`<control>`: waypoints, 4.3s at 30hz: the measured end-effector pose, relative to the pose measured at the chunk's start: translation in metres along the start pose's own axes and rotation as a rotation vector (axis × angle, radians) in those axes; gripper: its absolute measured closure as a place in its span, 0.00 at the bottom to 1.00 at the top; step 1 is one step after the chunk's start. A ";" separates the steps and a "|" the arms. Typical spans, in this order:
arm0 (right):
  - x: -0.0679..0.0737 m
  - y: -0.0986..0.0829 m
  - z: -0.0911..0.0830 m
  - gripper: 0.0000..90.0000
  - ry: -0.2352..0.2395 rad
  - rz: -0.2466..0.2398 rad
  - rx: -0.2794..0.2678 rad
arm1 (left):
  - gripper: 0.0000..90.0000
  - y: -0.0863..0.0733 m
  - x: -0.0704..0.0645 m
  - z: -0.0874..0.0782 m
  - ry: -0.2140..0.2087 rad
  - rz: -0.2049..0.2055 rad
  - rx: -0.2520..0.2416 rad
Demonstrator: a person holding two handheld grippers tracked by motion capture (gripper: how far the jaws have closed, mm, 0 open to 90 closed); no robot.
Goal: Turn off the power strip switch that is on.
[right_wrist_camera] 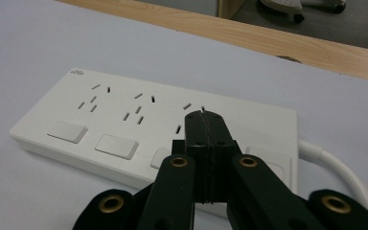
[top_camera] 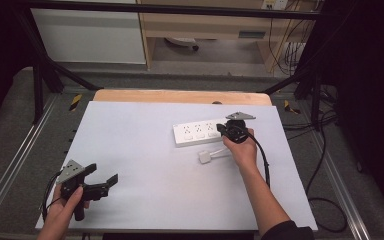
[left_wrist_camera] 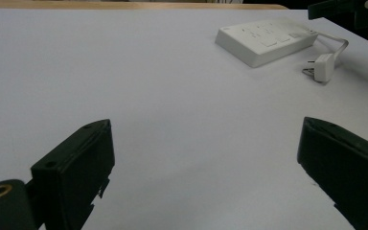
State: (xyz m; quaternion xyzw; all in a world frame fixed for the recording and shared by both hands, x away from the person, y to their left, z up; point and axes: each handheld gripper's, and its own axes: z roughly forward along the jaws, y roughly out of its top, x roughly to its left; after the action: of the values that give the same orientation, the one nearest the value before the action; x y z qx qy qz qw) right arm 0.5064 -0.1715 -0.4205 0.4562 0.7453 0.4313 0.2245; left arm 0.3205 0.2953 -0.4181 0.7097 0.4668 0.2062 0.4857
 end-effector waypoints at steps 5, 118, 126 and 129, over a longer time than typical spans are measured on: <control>0.000 -0.002 0.001 1.00 0.008 0.001 0.005 | 0.06 0.000 0.000 0.000 0.000 0.001 0.002; 0.021 -0.016 0.024 1.00 0.018 0.001 0.000 | 0.06 -0.001 0.001 -0.001 0.002 0.005 0.007; 0.021 -0.013 0.021 1.00 0.019 0.002 -0.010 | 0.06 0.000 0.000 -0.001 -0.002 0.009 0.008; 0.021 -0.011 0.018 1.00 0.019 -0.001 -0.013 | 0.06 0.000 0.000 -0.001 0.000 0.010 0.007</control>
State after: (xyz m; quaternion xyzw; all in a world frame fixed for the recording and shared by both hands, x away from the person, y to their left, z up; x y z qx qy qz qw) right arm 0.5042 -0.1475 -0.4383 0.4502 0.7448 0.4404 0.2204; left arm 0.3198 0.2959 -0.4178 0.7137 0.4641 0.2069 0.4821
